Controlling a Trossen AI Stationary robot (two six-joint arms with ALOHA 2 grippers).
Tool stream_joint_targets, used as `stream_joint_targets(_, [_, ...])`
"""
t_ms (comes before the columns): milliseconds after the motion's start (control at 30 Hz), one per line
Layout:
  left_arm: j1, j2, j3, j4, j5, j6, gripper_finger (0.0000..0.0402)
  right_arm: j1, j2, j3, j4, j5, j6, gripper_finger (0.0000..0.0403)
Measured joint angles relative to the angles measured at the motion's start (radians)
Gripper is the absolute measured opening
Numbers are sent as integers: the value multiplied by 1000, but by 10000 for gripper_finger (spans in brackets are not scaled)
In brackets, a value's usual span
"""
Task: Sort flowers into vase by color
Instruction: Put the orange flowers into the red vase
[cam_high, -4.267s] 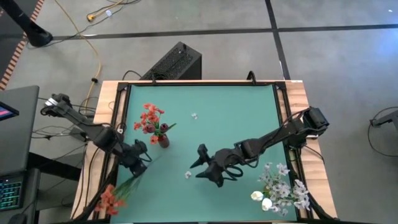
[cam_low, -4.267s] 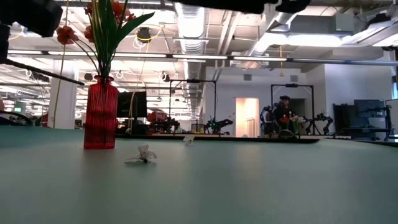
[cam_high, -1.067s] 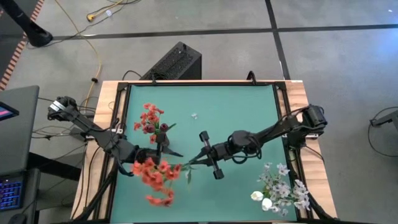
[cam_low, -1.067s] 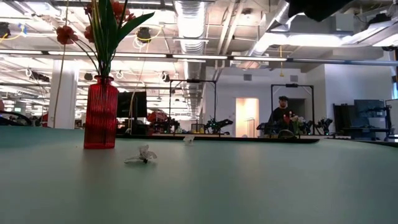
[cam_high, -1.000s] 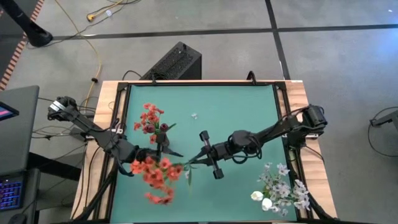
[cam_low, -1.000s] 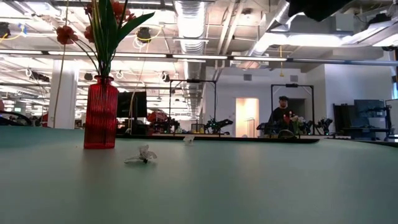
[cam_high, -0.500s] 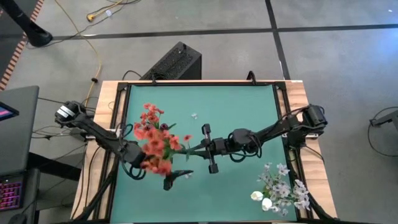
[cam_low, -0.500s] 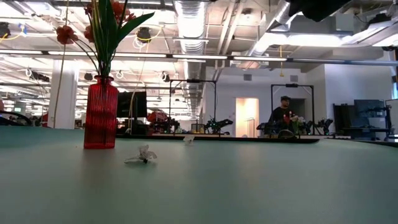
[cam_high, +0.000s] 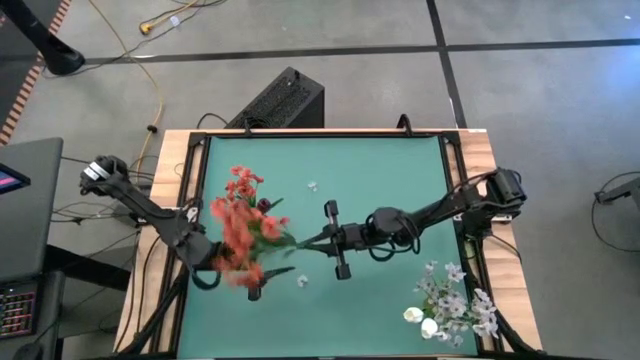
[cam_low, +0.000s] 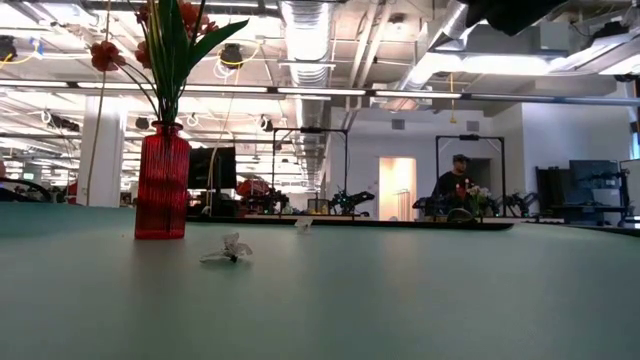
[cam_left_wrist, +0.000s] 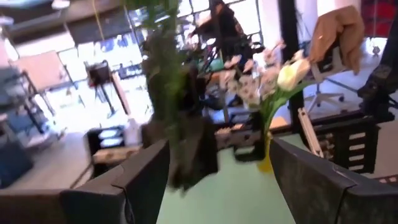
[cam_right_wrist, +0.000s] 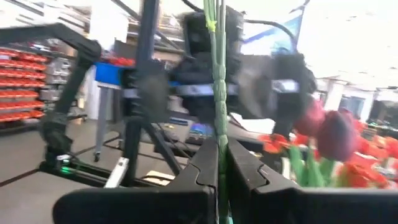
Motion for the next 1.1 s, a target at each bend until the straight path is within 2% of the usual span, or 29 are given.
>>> stream_joint_targets(167, [-3,-22,0,-85,-16,-68,265,6,0,0,22,-17,-2,38])
stream_joint_targets(433, [15,-18,0,-55,-33,-37,265,12,0,0,14,-15,6,38])
stream_joint_targets(733, [52,-18,0,67,66,42,265,11,0,0,15,-8,9,38])
stream_joint_targets(1100, [100,-17,0,111,199,20,265,8,0,0,16,-7,4,38])
